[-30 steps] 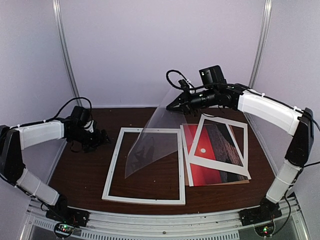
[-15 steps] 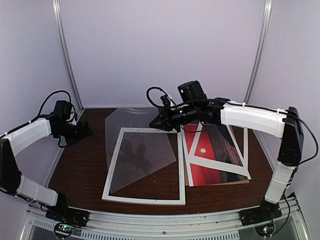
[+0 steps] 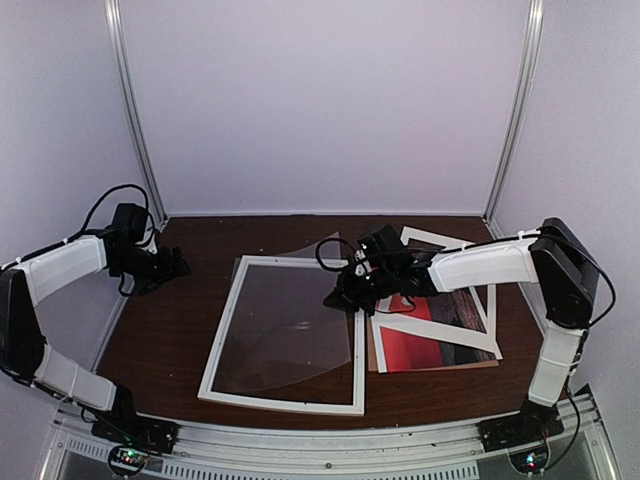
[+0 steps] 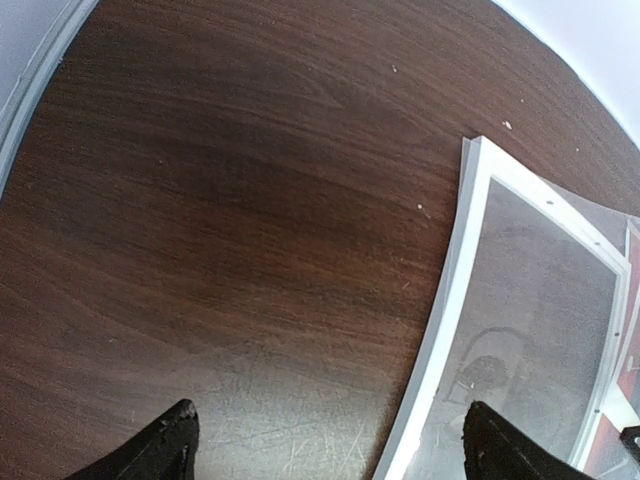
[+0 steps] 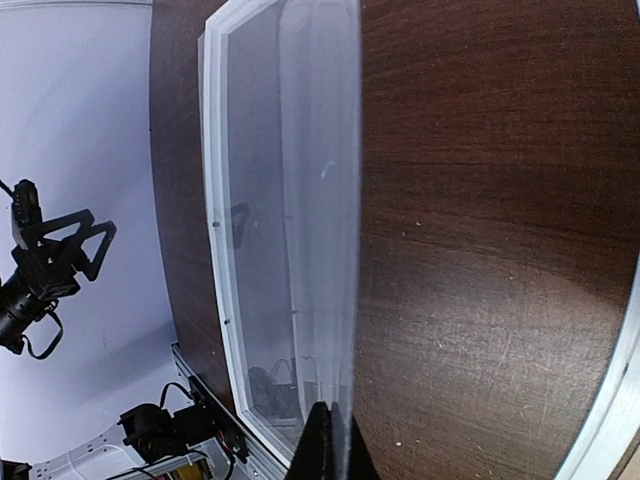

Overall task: Put the photo into the frame
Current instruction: Move the frame body to the center of the board, then place the glass panel at the frame body.

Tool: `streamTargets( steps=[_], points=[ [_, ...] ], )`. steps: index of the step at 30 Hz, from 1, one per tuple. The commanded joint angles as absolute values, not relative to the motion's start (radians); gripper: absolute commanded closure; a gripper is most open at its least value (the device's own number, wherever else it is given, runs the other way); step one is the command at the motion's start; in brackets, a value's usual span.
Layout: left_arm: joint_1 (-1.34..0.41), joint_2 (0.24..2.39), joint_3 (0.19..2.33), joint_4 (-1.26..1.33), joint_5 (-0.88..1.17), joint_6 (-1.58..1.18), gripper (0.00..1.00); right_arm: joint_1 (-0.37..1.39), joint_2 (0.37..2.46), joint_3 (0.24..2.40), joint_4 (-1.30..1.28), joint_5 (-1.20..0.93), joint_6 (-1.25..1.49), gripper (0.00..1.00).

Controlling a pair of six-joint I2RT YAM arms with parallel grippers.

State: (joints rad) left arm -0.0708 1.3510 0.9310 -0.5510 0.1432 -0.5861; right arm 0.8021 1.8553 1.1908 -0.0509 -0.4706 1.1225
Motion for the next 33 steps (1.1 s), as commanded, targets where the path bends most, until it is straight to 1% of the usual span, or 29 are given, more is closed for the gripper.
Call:
streamTargets(
  steps=[1, 12, 19, 33],
  points=[
    [-0.07, 1.369, 0.922, -0.517, 0.182, -0.564, 0.08, 0.803, 1.82, 1.161, 0.042, -0.407, 1.206, 1.0],
    [-0.153, 1.426, 0.864, -0.458, 0.221, -0.584, 0.08, 0.819, 1.773, 1.063, 0.069, -0.316, 1.285, 1.0],
    [-0.186, 1.464, 0.865, -0.432, 0.227, -0.586, 0.08, 0.837, 1.814, 1.093, 0.068, -0.359, 1.276, 1.0],
    [-0.245, 1.507, 0.814, -0.37, 0.206, -0.605, 0.08, 0.841, 1.83, 1.069, 0.19, -0.419, 1.37, 1.0]
  ],
)
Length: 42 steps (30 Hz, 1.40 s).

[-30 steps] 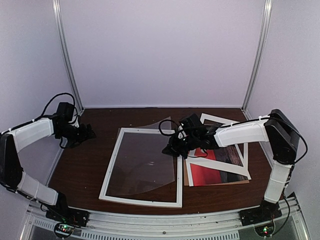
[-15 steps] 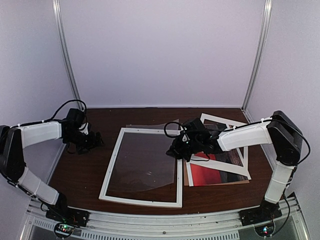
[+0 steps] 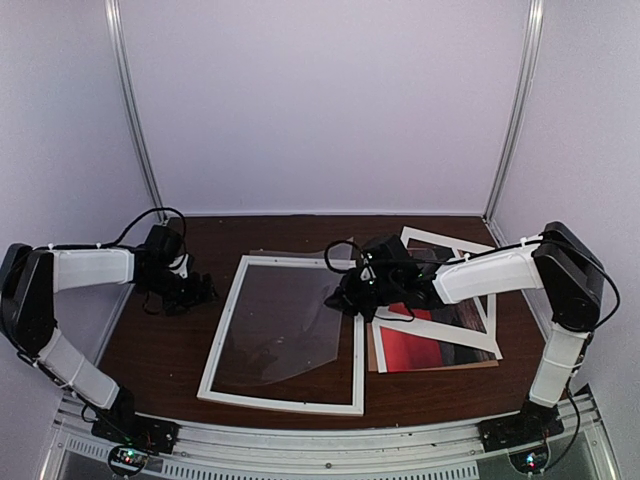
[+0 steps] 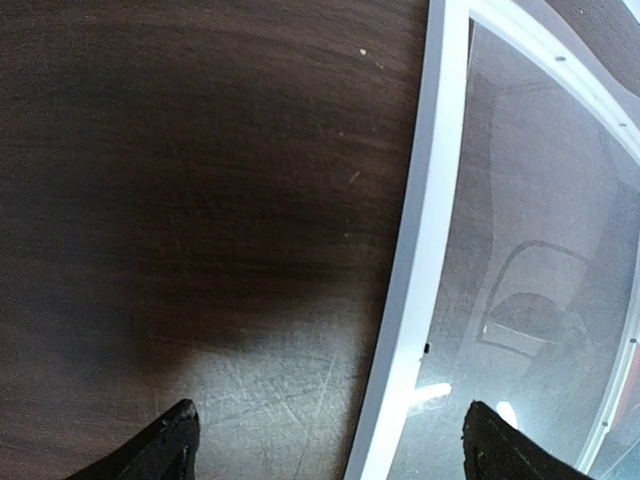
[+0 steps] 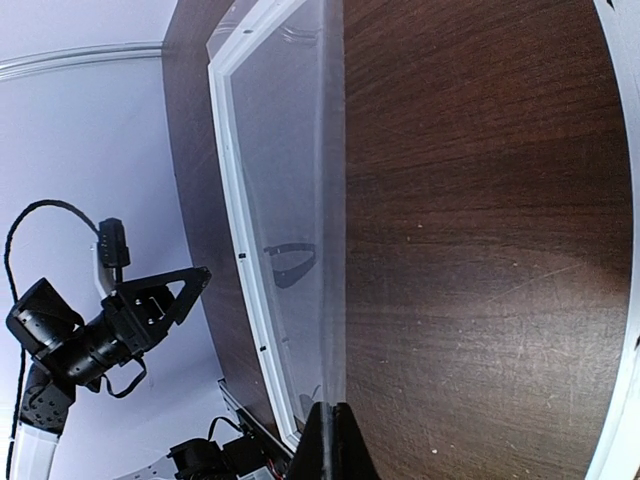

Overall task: Put the photo into the frame
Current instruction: Place the glass panel at the frame body.

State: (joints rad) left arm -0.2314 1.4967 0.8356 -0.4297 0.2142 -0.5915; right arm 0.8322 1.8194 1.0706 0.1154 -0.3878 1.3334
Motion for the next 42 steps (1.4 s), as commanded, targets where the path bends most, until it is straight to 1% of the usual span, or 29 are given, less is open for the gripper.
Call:
streamTargets(
  steps=[1, 17, 27, 30, 36, 39, 42],
  points=[
    [-0.247, 1.509, 0.811, -0.366, 0.206, -0.607, 0.08, 0.841, 1.831, 1.071, 0.19, -0.423, 1.371, 1.0],
    [-0.266, 1.525, 0.789, -0.332, 0.232, -0.636, 0.09, 0.841, 1.789, 1.02, 0.26, -0.462, 1.422, 1.0],
    [-0.318, 1.567, 0.776, -0.284, 0.252, -0.674, 0.14, 0.859, 1.771, 0.987, 0.276, -0.471, 1.44, 1.0],
    [-0.333, 1.579, 0.772, -0.267, 0.263, -0.688, 0.15, 0.858, 1.768, 0.989, 0.236, -0.477, 1.41, 1.0],
    [-0.369, 1.581, 0.764, -0.232, 0.271, -0.715, 0.17, 0.852, 1.776, 1.028, 0.05, -0.483, 1.269, 1.0],
    [-0.379, 1.583, 0.764, -0.229, 0.267, -0.719, 0.18, 0.846, 1.789, 1.036, 0.022, -0.495, 1.229, 1.0],
    [-0.382, 1.584, 0.762, -0.227, 0.267, -0.719, 0.18, 0.842, 1.807, 1.049, 0.018, -0.515, 1.205, 0.97]
  ],
)
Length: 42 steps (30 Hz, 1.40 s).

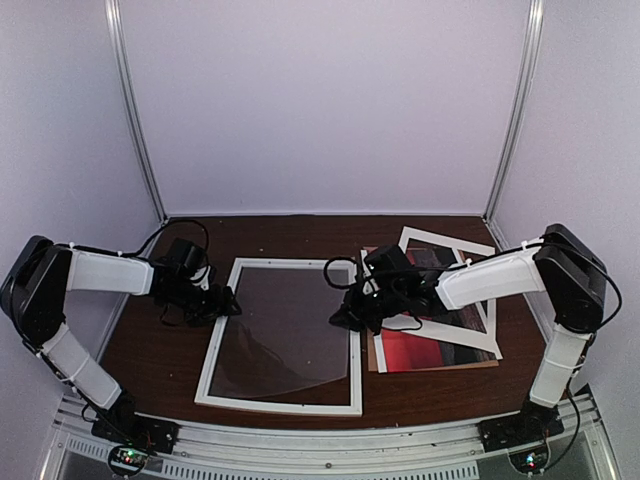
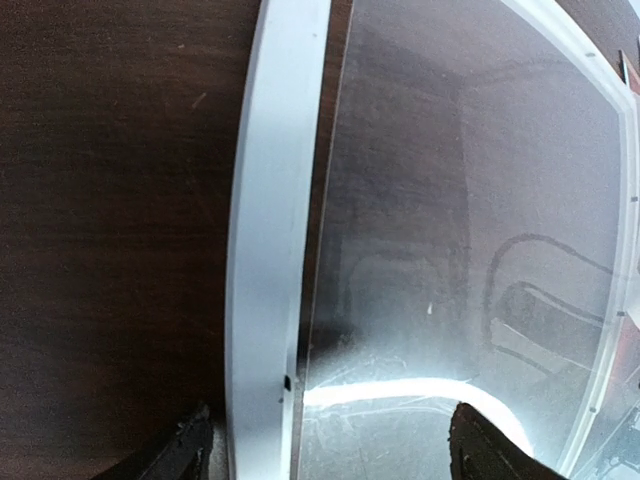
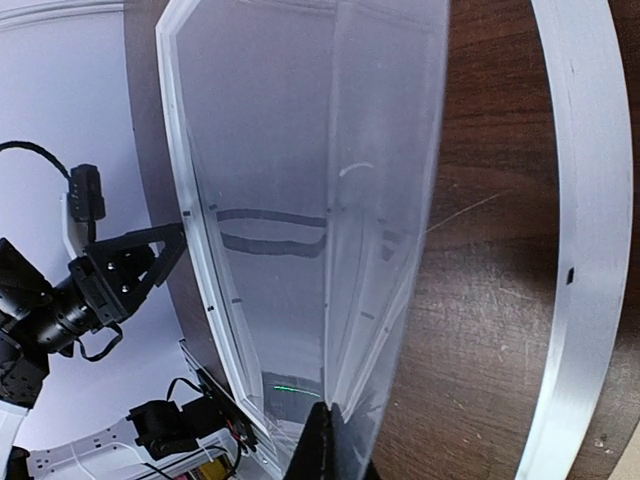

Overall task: Put the photo into the frame
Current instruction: Place the glass panel at the frame body.

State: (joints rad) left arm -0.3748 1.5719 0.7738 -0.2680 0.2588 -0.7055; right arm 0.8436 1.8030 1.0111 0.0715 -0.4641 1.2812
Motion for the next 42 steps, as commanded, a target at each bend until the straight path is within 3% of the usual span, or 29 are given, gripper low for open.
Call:
streamTargets(
  steps=[1, 8, 21, 26, 34, 42],
  points=[
    [-0.382, 1.584, 0.762, -0.228, 0.267, -0.719, 0.18, 0.84, 1.81, 1.052, 0.015, -0.516, 1.198, 0.96],
    [-0.383, 1.583, 0.764, -0.23, 0.266, -0.712, 0.18, 0.816, 1.826, 1.098, -0.029, -0.52, 1.132, 0.87],
    [-0.383, 1.585, 0.781, -0.253, 0.254, -0.694, 0.18, 0.762, 1.876, 1.175, -0.113, -0.568, 1.022, 0.84],
    [-0.383, 1.584, 0.783, -0.257, 0.247, -0.69, 0.18, 0.754, 1.906, 1.223, -0.147, -0.595, 0.972, 0.86],
    [-0.384, 1.584, 0.78, -0.263, 0.244, -0.683, 0.18, 0.742, 1.932, 1.269, -0.185, -0.632, 0.925, 1.0],
    [-0.382, 1.577, 0.772, -0.26, 0.237, -0.696, 0.17, 0.727, 1.864, 1.272, -0.148, -0.672, 0.969, 1.0]
  ],
)
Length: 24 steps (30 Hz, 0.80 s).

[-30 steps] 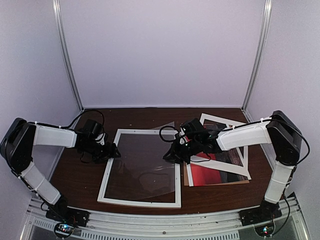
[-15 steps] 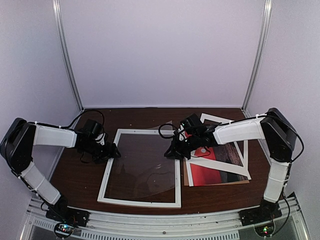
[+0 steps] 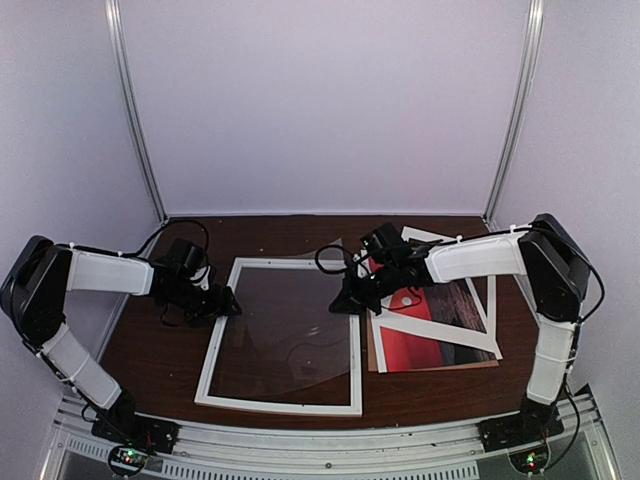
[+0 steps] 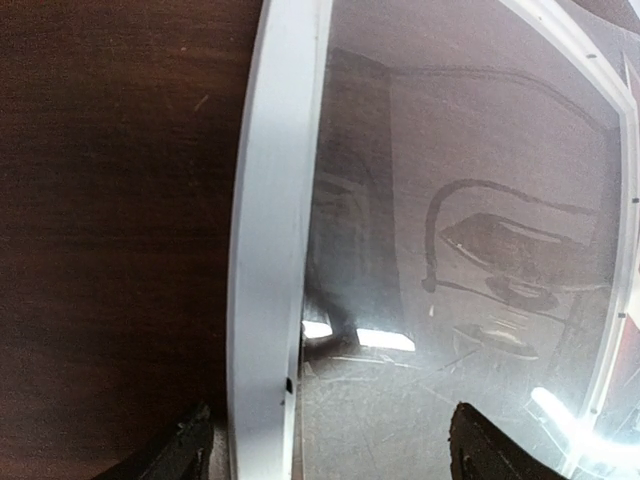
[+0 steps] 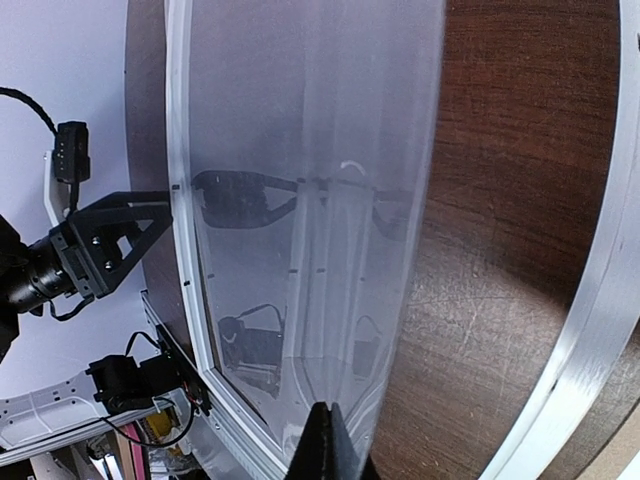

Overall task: Put the photo into the frame
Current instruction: Place the glass panel at the frame body.

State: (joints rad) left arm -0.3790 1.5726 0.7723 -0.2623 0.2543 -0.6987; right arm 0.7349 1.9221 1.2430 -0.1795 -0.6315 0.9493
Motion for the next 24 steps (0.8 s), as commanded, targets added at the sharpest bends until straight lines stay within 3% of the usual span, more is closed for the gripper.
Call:
streamTargets(
  steps=[1, 8, 24],
  points=[
    [-0.382, 1.576, 0.774, -0.261, 0.239, -0.697, 0.17, 0.725, 1.855, 1.271, -0.131, -0.681, 0.983, 1.0],
    [-0.373, 1.573, 0.779, -0.262, 0.248, -0.703, 0.17, 0.726, 1.804, 1.246, -0.036, -0.717, 1.071, 1.0],
    [-0.37, 1.575, 0.719, -0.139, 0.388, -0.815, 0.17, 0.681, 1.741, 1.259, -0.137, -0.698, 1.014, 1.0]
  ],
)
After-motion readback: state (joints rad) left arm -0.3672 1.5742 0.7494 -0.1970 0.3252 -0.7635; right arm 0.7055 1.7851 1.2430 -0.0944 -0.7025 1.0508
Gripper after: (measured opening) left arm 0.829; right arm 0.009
